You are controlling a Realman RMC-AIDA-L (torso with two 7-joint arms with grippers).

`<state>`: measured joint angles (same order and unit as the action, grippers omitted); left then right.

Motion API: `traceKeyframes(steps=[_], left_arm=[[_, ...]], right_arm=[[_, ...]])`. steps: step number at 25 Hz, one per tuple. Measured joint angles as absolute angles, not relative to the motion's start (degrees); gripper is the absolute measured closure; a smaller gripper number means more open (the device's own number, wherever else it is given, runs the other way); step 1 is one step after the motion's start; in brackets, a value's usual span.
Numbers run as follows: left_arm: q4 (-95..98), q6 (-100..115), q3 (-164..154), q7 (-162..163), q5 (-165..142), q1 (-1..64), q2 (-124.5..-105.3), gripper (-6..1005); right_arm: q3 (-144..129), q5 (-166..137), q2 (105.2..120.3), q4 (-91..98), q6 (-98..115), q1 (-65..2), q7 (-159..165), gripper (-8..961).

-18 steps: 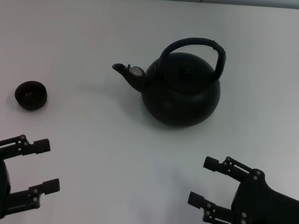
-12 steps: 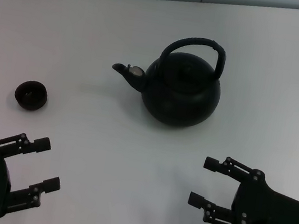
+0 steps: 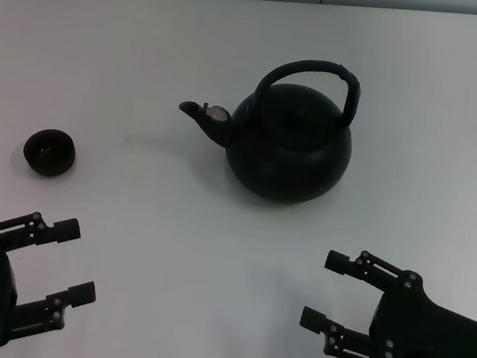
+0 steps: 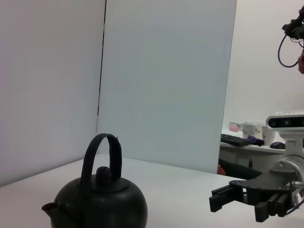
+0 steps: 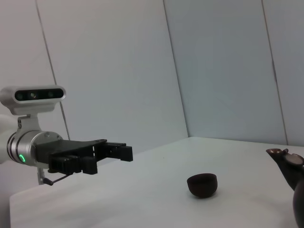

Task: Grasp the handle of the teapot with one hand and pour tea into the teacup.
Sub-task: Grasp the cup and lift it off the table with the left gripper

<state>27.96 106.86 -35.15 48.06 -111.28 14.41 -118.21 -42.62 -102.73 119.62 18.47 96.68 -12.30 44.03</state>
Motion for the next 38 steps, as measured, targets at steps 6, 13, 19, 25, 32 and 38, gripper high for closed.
traceKeyframes(steps=[6, 13, 19, 25, 32, 38], left_arm=[[27.98, 106.59, -34.70, 48.06, -111.25, 14.41, -118.21, 305], [25.92, 102.34, -26.16, 47.50, -110.37, 15.45, -118.63, 305], [19.71, 93.79, -20.19, 42.08, -104.34, 16.80, -118.69, 306], [12.35, 83.44, -19.75, 33.75, -98.21, 18.62, -118.69, 306], [11.25, 79.78, -20.40, 33.14, -99.05, 20.24, -118.59, 306], [11.38, 78.49, -20.76, 33.13, -99.55, 20.05, -118.54, 307]], right_arm=[[-42.66, -102.73, 119.62, 18.45, 96.68, -12.32, 44.03, 170], [-42.88, -102.73, 119.71, 18.36, 96.68, -12.81, 44.03, 168], [-42.67, -102.73, 119.71, 17.84, 96.77, -13.40, 44.03, 169], [-42.63, -100.95, 119.65, 17.80, 97.89, -13.97, 44.11, 170], [-42.62, -99.68, 119.45, 17.91, 97.96, -14.47, 44.88, 169], [-42.54, -98.83, 119.44, 17.91, 97.57, -14.81, 45.34, 169]])
